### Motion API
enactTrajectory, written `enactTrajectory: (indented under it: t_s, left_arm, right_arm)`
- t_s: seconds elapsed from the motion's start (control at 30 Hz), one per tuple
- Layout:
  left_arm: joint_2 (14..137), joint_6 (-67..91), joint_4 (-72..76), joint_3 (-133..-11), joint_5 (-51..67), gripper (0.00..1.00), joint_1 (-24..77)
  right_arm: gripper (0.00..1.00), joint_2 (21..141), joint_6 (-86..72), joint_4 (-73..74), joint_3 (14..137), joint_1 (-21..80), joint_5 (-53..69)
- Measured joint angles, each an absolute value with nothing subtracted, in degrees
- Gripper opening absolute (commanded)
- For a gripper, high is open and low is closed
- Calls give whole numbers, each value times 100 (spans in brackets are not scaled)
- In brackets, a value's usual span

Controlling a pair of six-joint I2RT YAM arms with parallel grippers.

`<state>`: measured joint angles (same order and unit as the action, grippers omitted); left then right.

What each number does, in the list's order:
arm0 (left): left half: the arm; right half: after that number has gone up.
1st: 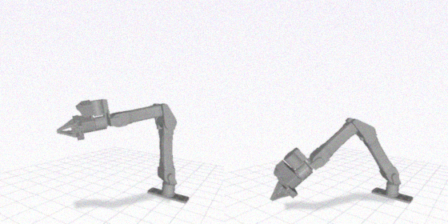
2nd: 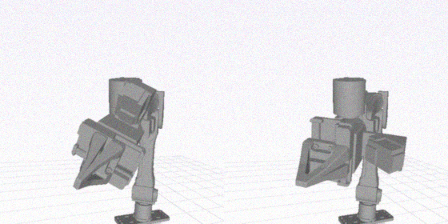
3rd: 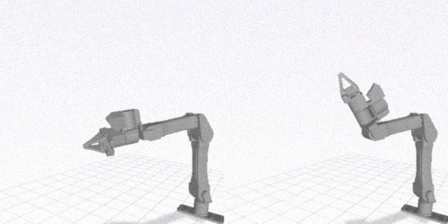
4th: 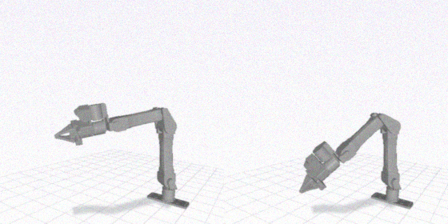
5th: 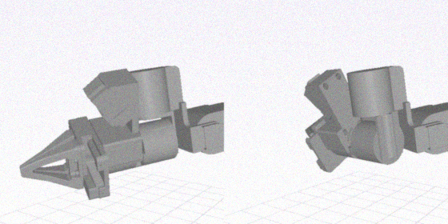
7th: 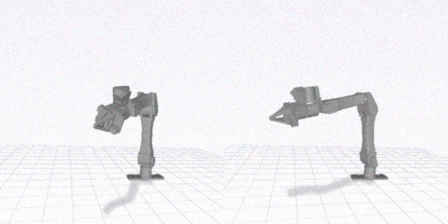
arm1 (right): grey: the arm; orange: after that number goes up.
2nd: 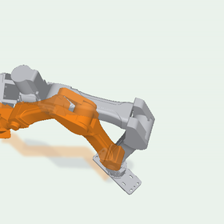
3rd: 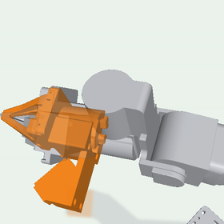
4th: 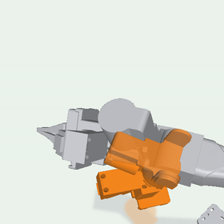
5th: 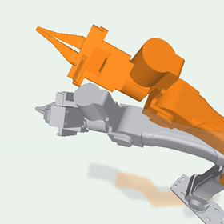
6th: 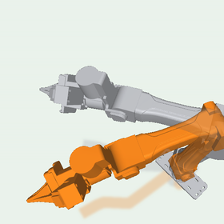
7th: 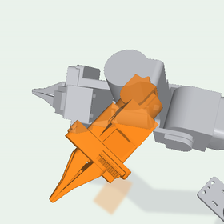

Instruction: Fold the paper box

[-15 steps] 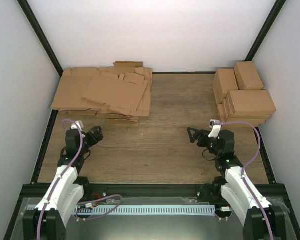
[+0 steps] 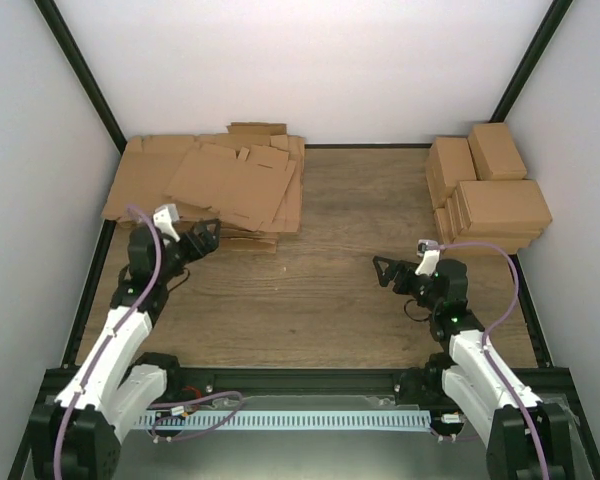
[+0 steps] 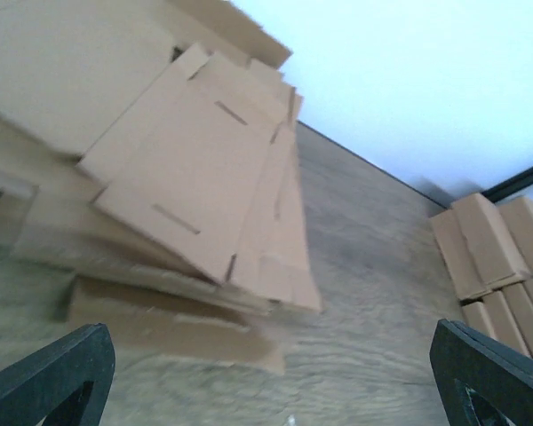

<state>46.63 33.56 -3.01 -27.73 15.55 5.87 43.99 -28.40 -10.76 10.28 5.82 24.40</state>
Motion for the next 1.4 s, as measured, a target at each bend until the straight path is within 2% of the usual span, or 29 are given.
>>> enactTrajectory:
  t_s: [0.23,0.5,0.63,0.73,0.87,1.1,1.4]
  left_arm:
    - [6217,3059,-598,-4261,902,99,1533]
    - [8302,2069,-1625,-6302,-480,99,2460]
    - [9258,1586,-2246,-7218,-1229,93,2766]
    - [9942,1313,-2683,-7918,-1745,92,2998]
    - [10654,1079,-3142,-8678,-2204,91,3144]
    - [11699,792,-3734,-9758,-2429,77,3103]
    - [12932,622,-4281,-11118,-2558,75,3079]
  right_arm:
    - [100,4466,-2838,-1081,1028,582,2486]
    - [100,4504,-2840,-1092,1028,582,2510]
    - [100,4567,-2840,-1109,1028,582,2512]
    - [100,4639,-2840,-1122,1028,582,2515]
    - [100,4783,-2838,-1122,1028,585,2517]
    - [100,4945,-2842,-1125,1031,589,2532]
    - [100,4960,-2862,-1125,1033,615,2534]
